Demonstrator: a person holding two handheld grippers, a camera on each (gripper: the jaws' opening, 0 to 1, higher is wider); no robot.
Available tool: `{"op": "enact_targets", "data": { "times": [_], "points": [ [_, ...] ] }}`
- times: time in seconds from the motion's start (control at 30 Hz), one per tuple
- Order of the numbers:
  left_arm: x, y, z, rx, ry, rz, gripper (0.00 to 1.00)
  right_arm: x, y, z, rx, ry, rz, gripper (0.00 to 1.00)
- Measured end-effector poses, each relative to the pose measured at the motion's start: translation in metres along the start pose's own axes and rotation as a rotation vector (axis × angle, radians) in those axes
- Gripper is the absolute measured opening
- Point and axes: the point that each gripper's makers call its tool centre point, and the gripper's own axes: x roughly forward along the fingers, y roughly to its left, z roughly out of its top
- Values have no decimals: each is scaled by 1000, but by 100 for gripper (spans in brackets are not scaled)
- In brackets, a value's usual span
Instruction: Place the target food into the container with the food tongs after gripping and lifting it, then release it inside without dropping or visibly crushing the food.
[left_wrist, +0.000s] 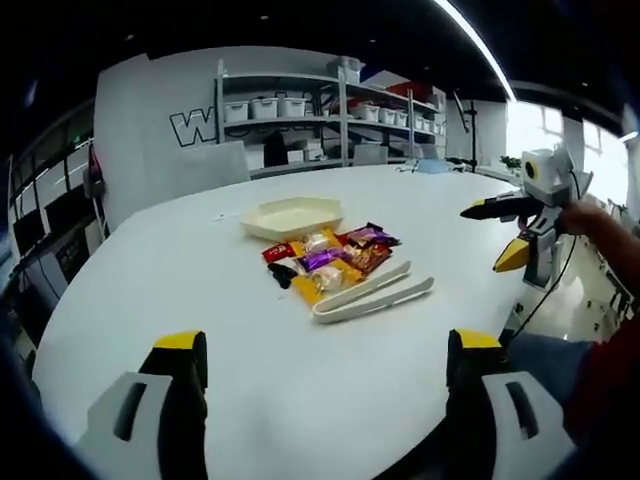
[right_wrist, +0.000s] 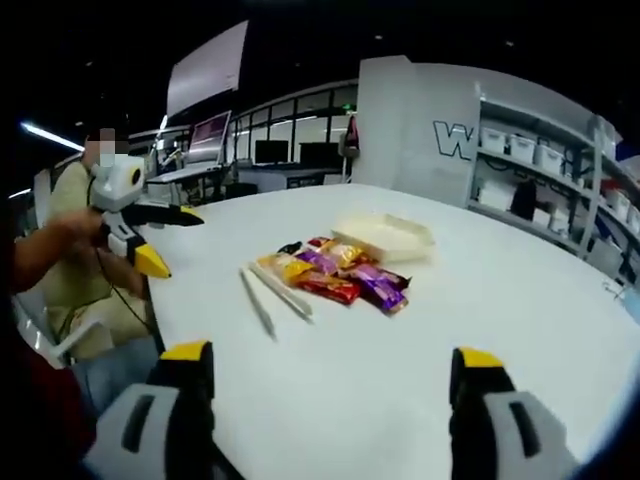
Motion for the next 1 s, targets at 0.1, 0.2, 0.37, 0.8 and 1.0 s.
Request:
{"op": "enact_targets", "data": {
  "times": [0.1, 0.2, 0.37, 0.8, 1.0],
  "points": [
    [-1, 0, 1, -1, -3, -1, 98, 0, 2, 1, -5, -1, 4, 98],
    [-2, -1, 0, 0, 1, -1, 98, 0, 4, 2, -5, -6, 4, 98],
    [-3, -1, 0, -14, -1, -4, 98, -1, 2, 2, -19, -6, -14, 98],
    [-4, -6, 0, 5, 7, -10, 98, -2, 6, 0, 4, -13, 1, 99],
    [-4, -7, 1, 2, 1, -13, 98, -2, 7, -6, -10, 7, 3, 98]
  ]
}}
